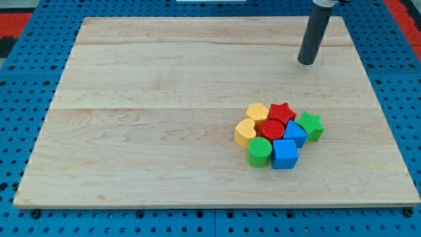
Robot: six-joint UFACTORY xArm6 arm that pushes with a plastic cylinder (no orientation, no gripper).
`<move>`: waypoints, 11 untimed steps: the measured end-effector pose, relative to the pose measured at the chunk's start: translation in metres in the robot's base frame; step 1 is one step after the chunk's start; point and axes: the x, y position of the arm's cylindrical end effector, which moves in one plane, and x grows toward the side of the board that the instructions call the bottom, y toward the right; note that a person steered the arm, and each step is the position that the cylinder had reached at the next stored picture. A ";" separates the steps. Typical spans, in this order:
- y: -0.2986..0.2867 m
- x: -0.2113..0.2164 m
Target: Move the yellow blocks diagonally top left to the green circle
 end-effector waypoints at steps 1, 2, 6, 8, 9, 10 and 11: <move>-0.005 0.000; -0.035 0.008; -0.093 0.149; -0.093 0.170; -0.091 0.181; -0.091 0.195; -0.131 0.196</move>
